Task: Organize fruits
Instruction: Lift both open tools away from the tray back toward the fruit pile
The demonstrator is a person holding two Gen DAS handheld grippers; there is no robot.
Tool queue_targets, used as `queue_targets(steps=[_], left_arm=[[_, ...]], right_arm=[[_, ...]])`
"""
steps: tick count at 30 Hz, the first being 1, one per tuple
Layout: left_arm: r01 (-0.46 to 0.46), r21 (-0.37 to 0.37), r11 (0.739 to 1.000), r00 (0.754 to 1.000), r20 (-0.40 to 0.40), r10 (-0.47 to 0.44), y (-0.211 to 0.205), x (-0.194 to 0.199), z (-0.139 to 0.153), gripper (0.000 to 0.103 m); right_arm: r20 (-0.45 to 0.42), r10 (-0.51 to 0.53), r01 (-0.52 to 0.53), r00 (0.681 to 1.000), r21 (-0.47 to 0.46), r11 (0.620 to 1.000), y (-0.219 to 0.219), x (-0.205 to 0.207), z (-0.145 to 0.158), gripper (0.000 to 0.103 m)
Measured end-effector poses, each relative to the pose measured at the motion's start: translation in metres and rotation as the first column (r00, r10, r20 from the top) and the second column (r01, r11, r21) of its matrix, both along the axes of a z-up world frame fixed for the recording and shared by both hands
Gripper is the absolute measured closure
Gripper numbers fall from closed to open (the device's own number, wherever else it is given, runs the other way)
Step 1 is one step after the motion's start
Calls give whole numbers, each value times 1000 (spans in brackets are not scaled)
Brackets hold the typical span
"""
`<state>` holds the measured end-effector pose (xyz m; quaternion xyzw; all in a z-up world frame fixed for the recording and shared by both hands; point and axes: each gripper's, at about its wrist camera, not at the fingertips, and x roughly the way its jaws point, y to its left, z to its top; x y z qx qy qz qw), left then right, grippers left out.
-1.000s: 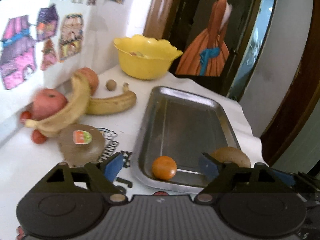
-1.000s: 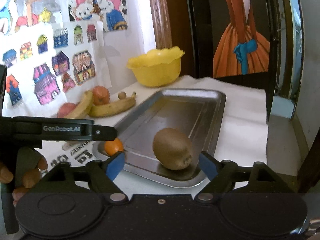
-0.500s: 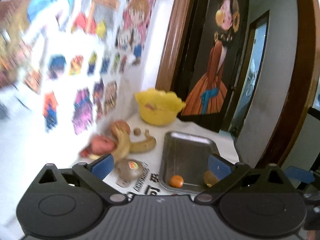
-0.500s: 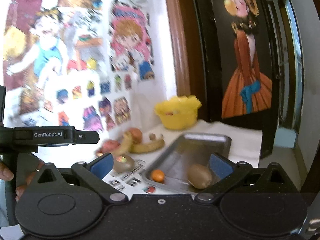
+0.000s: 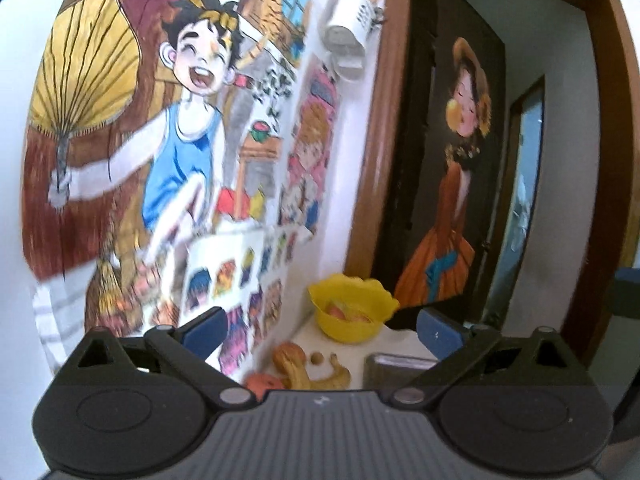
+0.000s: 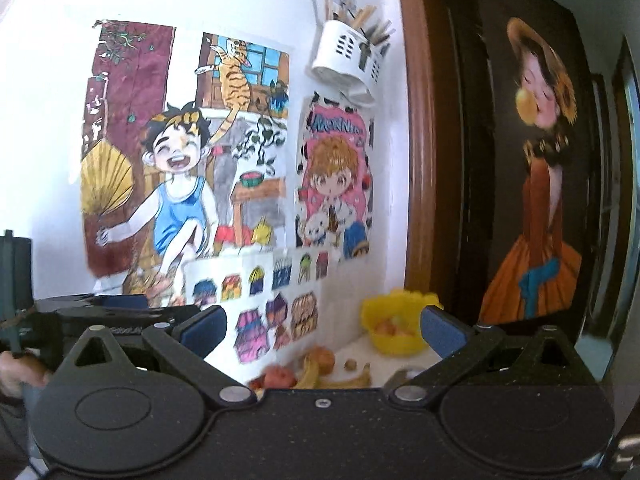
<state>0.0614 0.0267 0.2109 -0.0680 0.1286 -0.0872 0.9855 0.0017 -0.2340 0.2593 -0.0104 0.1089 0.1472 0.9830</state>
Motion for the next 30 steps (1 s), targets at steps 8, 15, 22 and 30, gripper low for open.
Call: queue_targets(steps=[8,15,22,30], left_arm=[[-37,-8,999,999,-16,37,3,63,-14,0],[-47,19,999,998,-47,48,4,99,-67,1],[-10,86,996,997,-71,16,4,117,-118,1],[42,152,988,987,-163,-17,5,139,-168,0]], right_arm=[[124,91,-99,988,61,993,11,83,-24,1],[145,38,-45,989,43,998,12,112,-104,1],[7,-5,6,1000,-34,999,23,123,-172,1],[-174,3,-24,985,-118,993,40,151,-224,1]])
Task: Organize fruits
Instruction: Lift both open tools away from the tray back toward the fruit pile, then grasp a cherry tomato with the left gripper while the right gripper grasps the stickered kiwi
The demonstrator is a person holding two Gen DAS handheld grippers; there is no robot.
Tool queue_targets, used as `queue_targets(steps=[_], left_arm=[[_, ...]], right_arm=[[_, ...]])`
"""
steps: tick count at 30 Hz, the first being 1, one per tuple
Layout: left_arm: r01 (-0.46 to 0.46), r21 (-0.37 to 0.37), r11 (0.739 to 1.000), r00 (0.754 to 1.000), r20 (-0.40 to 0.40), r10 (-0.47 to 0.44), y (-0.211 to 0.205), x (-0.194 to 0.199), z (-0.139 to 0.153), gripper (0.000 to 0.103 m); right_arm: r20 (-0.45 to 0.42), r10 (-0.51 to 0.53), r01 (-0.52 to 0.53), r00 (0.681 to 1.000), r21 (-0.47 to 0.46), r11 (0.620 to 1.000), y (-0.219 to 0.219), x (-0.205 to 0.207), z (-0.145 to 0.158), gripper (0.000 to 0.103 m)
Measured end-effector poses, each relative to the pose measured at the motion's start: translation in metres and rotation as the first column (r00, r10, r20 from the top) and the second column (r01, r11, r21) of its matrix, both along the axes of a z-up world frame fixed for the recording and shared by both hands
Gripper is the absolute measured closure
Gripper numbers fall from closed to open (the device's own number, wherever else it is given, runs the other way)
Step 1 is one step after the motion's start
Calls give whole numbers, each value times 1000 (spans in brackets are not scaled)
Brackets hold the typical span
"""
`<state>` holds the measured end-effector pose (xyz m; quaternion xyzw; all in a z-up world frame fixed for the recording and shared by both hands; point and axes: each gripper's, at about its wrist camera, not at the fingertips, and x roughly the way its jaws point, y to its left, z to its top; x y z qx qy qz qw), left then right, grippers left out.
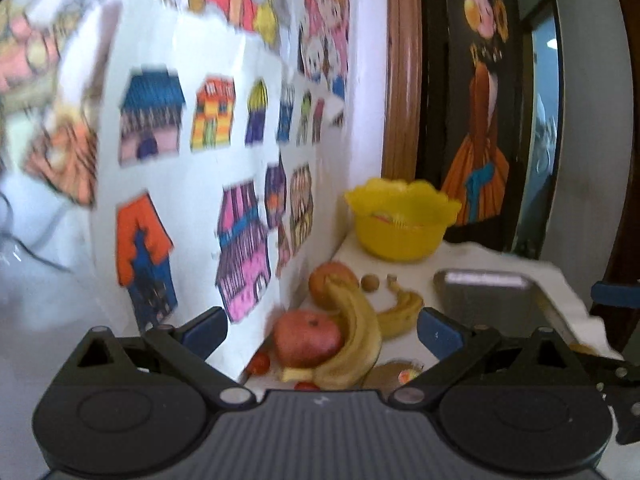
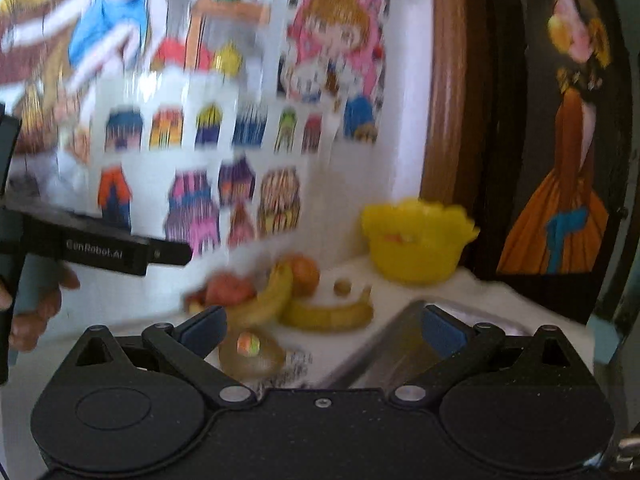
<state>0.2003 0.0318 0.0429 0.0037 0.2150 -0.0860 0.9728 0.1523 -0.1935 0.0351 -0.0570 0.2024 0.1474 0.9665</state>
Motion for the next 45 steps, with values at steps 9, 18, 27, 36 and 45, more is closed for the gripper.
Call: queue_targets(steps=[9,18,27,36,45], left_arm=[[-5,11,1000,995,-97,6,5,24,-32,1],[-6,53,999,986,-167,14,4,40,-52,1],[-2,65,998,973,-229,17,2,52,-66,1],[9,65,998,971,-237,7,1,54,-72,1],[-4,86,996,974,-226,24,3,50,-74,17]], right_arm=[[-93,15,-18,996,-37,999,16,30,-28,1],[-137,48,-58,989,-76,995,25,49,-47,1],[-163,127,-147,978,-115,982,27,59,-57,1],[-175,194,-211,965,-83,974,24,71,-59,1],[-200,235,-256,951,-88,963,28,78,-67,6]])
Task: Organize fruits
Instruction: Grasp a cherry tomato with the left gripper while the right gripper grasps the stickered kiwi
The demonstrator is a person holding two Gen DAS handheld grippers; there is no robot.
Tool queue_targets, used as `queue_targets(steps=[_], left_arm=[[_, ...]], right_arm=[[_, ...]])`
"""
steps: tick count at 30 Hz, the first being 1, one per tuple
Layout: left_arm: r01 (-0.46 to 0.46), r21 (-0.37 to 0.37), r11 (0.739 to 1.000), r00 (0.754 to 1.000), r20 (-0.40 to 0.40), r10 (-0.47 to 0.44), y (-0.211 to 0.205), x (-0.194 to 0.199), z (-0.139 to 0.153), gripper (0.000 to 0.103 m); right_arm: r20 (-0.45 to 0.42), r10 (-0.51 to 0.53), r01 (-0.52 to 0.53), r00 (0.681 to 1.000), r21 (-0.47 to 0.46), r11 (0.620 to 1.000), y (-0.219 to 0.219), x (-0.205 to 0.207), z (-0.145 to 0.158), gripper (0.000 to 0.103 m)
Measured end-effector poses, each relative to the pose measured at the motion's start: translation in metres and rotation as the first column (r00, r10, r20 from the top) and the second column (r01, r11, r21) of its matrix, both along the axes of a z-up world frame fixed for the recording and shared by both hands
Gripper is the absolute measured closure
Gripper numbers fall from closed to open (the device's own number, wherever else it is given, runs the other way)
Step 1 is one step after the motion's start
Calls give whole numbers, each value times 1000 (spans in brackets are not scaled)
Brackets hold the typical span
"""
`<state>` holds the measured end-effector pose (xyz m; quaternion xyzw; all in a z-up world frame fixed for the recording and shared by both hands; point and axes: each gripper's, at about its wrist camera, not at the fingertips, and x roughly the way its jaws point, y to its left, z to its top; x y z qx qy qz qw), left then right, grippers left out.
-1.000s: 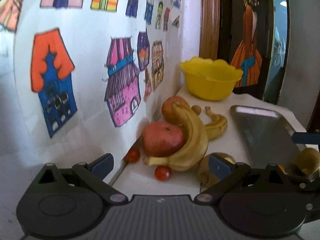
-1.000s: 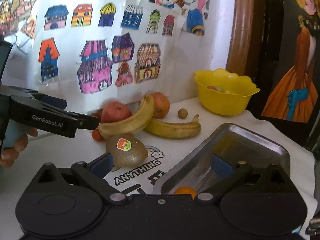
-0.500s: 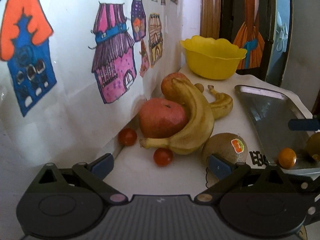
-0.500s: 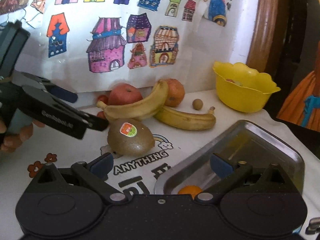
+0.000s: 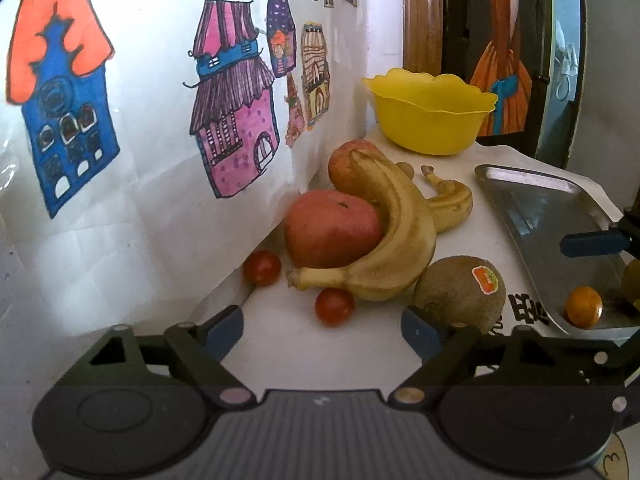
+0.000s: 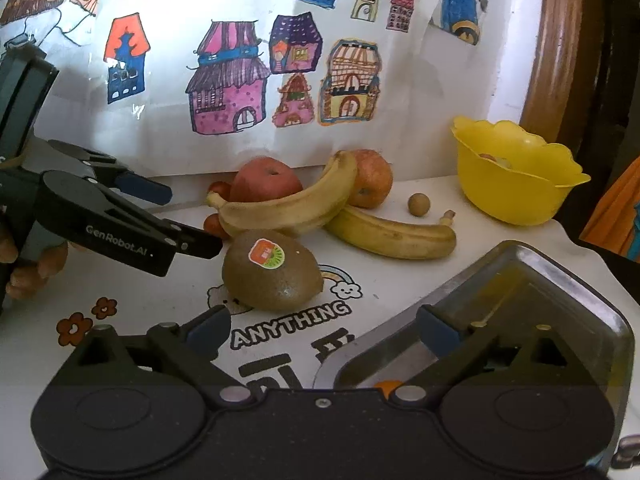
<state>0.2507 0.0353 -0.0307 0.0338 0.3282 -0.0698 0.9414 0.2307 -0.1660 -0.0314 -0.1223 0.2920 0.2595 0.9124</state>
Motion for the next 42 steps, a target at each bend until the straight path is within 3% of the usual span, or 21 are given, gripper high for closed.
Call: queue_targets(steps=[14,21,32,39,42], left_arm=[[45,-10,999,999,-13,-45,-4,14,-9,42],[58,-3,998,998,-8,-58,-7,17,-12,44],[77,-17,997,997,-12,-77,-9,18,-12,59],[68,-28,997,998,-12,-69,-6,15,-12,69],[55,-25,998,998,-11,-56,-5,14,-12,78]], right_arm=[[-27,78,-78,997,2,997,20,18,-7,17],[-39,83,-83,996,2,997,27,26,-11,19],[-47,100,-100,994,-6,995,36,34,-16,23],[-44,121,-120,992,10,993,40,36,-18,32],[-41,117,-117,992,13,993,39,34,-18,33]])
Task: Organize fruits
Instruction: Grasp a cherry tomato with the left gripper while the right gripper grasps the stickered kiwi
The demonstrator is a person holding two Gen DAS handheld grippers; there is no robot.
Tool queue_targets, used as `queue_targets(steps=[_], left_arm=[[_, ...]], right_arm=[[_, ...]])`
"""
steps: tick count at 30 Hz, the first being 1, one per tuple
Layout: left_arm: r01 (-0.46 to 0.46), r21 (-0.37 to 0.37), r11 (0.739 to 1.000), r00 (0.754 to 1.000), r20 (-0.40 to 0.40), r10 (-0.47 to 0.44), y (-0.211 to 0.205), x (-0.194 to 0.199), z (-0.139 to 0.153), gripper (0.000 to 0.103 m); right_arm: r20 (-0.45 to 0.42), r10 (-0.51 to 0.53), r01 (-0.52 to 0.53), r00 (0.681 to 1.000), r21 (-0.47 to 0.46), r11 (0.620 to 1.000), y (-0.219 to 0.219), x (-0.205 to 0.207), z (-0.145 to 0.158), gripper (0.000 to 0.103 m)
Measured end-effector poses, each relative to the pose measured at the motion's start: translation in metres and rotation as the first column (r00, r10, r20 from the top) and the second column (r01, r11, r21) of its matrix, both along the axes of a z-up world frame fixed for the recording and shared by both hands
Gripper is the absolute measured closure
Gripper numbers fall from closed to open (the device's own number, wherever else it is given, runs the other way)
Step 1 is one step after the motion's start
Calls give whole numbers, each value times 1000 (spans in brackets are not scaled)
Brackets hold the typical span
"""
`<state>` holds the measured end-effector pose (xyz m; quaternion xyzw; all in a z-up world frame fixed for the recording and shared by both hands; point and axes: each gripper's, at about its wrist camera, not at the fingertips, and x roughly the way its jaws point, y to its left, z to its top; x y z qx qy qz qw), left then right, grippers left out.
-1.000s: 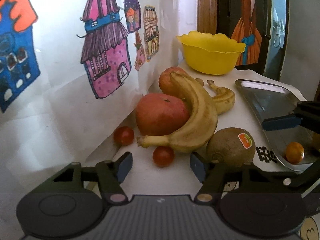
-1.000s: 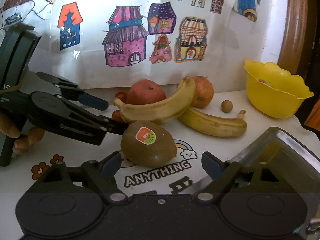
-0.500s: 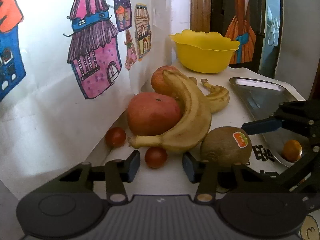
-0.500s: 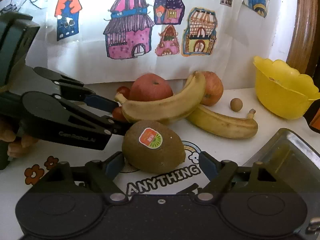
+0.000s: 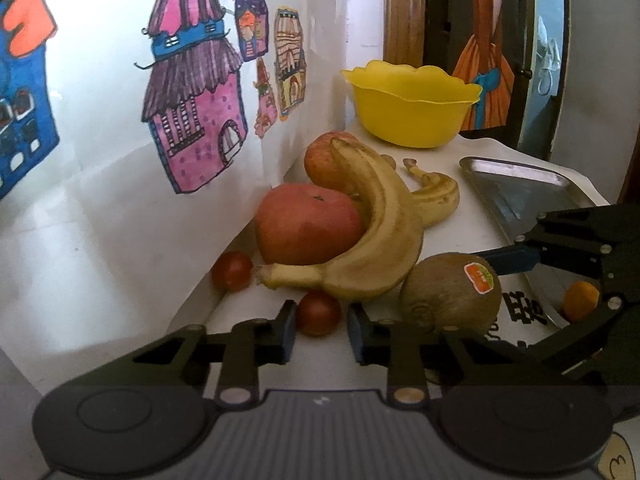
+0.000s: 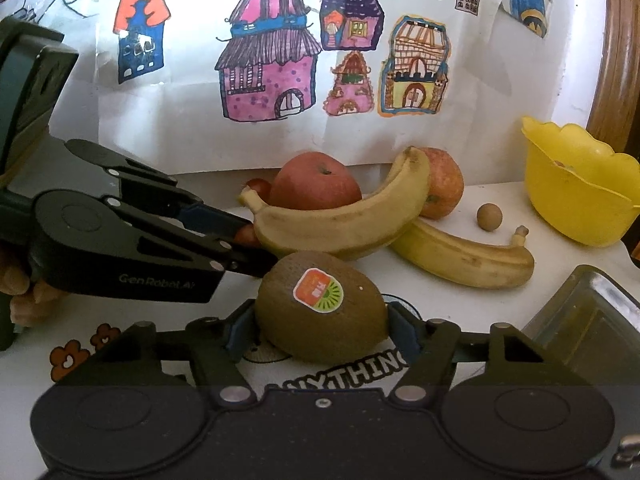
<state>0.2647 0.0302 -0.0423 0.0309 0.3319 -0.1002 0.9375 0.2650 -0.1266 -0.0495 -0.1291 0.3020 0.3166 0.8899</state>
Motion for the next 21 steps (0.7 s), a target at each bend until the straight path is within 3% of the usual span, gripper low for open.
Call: queue_targets(steps=[21], left_arm=[[6,-48,999,999,-37,-8,-8,-26,5,79]], right_arm=[[-19,-34,34,999,11,999,-18,-36,7,34]])
